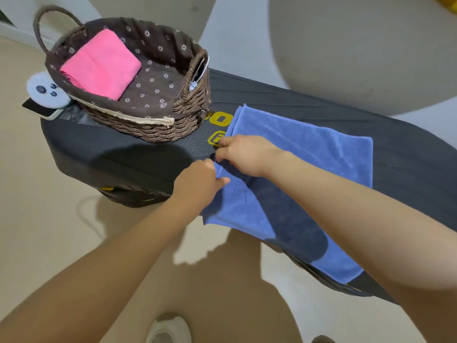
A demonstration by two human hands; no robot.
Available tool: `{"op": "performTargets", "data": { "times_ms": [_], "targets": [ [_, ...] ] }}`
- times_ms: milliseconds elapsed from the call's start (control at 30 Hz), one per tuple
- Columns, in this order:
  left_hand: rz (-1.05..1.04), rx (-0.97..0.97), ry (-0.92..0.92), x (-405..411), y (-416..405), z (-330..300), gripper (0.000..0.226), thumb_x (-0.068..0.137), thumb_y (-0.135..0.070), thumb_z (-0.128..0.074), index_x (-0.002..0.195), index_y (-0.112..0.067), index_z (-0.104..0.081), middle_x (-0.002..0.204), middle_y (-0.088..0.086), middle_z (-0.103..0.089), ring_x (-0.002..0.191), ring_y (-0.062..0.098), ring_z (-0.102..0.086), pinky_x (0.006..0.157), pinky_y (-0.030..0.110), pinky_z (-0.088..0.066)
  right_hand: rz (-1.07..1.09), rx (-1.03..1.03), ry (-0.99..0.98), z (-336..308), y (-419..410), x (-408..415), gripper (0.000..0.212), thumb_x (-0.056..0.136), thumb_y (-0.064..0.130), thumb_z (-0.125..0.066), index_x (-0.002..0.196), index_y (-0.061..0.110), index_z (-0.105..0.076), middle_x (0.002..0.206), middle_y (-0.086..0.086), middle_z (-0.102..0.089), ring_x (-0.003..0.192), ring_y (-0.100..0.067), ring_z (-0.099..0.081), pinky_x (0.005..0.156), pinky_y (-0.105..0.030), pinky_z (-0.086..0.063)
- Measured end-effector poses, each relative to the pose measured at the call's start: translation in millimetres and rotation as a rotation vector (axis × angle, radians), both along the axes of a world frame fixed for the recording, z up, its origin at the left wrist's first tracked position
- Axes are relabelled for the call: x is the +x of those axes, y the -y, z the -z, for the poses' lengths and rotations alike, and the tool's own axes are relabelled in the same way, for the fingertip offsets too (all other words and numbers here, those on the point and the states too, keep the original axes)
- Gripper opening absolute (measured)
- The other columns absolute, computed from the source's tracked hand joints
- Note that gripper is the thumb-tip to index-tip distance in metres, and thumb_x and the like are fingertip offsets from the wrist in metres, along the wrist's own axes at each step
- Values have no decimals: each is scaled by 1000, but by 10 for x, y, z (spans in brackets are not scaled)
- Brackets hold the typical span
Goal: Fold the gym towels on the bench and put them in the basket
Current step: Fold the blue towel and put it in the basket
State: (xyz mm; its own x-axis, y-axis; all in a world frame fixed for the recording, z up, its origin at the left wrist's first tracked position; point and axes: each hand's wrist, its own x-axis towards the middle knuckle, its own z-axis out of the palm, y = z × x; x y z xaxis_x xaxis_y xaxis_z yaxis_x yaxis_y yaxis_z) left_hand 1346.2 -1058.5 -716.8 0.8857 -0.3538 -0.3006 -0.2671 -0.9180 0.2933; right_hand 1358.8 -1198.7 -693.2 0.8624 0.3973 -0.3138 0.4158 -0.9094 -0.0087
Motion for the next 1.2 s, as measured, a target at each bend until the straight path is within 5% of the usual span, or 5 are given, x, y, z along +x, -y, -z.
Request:
{"op": "performTargets", "data": {
  "times_ms": [400, 667, 800, 967, 1200],
  "targets": [
    [-5, -89, -259, 141, -84, -119, 38, 92, -32, -49, 60, -15, -36, 66, 1, -43, 67, 21, -43, 56, 31, -30, 29, 6, 11, -198, 56, 148, 19, 94, 18, -43, 110, 15, -54, 117, -3, -55, 91, -25, -50, 62, -31, -31],
    [-169, -328, -314, 220, -226, -132, 29, 88, -23, -59, 67, -4, -53, 71, 14, -56, 70, 24, -53, 76, 45, -50, 83, 40, 6, -26, -68, 206, 20, 97, 20, -41, 112, 13, -51, 120, -7, -52, 89, -27, -52, 63, -32, -33],
    [-211, -329, -262, 209, -225, -64, 17, 84, -19, -65, 85, -13, -49, 80, 6, -61, 77, 24, -58, 68, 35, -45, 143, 32, -4, 67, -11, 250, 24, 95, 28, -47, 115, 15, -52, 124, -6, -49, 103, -31, -57, 63, -32, -35],
    [-114, -187, -192, 225, -218, -77, 17, 87, -20, -57, 75, -8, -57, 78, 11, -66, 79, 28, -63, 67, 34, -46, 263, 28, 73, 12, 300, 389, 28, 95, 15, -39, 119, 19, -53, 127, -6, -46, 109, -31, -54, 66, -33, -35],
    [-149, -216, -258, 269, -206, -59, 14, 85, -15, -53, 74, -7, -55, 67, 11, -62, 47, 18, -58, 53, 27, -48, 340, -58, 318, 80, 284, 638, 25, 91, -1, -41, 113, 5, -51, 116, -15, -50, 105, -33, -53, 71, -37, -35]
  ]
}}
